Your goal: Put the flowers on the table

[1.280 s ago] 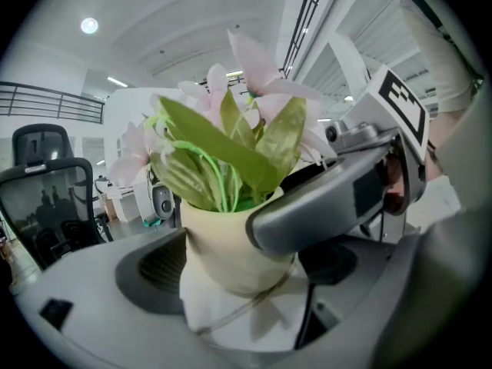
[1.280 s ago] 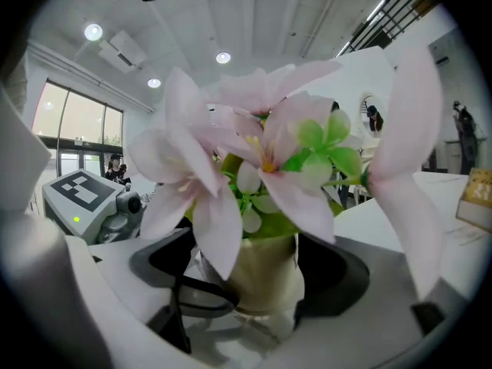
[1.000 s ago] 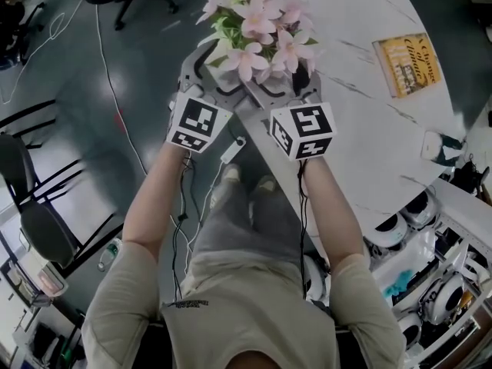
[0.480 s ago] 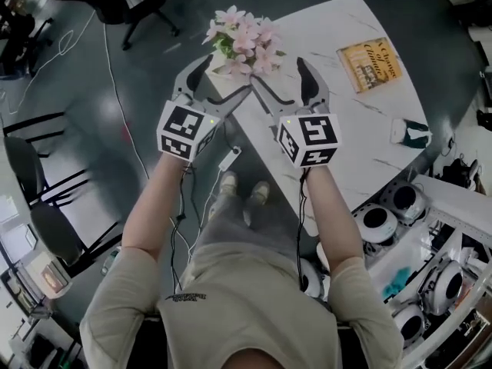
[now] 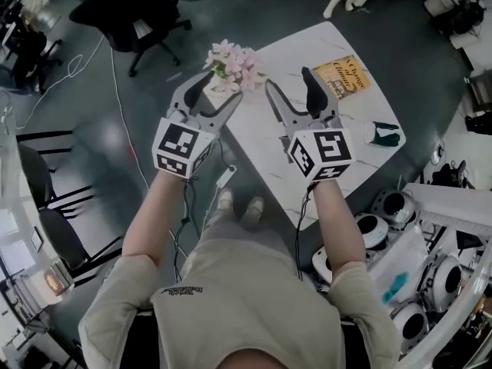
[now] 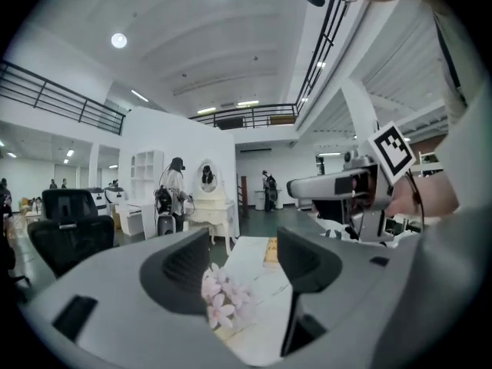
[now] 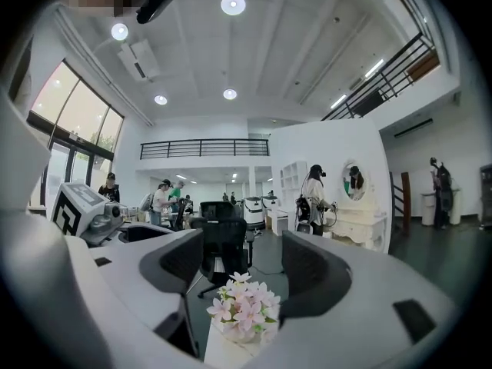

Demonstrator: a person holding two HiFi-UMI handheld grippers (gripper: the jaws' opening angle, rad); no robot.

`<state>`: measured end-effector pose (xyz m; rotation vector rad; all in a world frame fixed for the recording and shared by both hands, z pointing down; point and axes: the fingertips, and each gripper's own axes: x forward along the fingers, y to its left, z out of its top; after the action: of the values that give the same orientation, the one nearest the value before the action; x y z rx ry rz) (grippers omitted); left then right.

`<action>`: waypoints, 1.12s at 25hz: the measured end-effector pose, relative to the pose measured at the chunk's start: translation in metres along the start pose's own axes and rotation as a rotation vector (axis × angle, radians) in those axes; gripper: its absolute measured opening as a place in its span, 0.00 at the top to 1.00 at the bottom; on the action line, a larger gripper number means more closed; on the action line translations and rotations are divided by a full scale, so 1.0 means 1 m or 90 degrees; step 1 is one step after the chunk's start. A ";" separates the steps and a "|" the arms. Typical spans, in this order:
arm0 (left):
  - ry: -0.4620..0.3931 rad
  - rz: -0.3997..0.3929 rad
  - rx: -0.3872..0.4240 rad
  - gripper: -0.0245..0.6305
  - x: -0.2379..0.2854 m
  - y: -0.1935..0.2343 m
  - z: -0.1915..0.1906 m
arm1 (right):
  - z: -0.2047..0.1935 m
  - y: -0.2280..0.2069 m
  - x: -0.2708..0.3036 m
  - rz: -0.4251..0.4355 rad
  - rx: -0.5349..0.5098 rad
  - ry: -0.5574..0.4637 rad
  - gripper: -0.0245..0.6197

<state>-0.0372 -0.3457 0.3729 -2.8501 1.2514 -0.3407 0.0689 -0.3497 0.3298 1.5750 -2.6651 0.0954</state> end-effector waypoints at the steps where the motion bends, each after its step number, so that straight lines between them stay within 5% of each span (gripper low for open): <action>1: -0.011 -0.007 0.004 0.55 -0.005 -0.005 0.014 | 0.014 0.002 -0.008 0.000 -0.001 -0.011 0.46; 7: -0.063 -0.072 0.002 0.68 -0.036 -0.042 0.083 | 0.085 0.028 -0.056 0.027 -0.036 -0.059 0.50; 17: -0.150 -0.057 0.028 0.84 -0.103 -0.092 0.144 | 0.120 0.074 -0.131 0.064 -0.065 -0.099 0.73; 28: -0.141 -0.049 -0.027 0.93 -0.122 -0.137 0.119 | 0.109 0.096 -0.167 0.111 0.006 -0.102 0.93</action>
<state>0.0062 -0.1727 0.2462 -2.8792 1.1234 0.0025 0.0640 -0.1660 0.2066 1.4062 -2.9259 -0.0128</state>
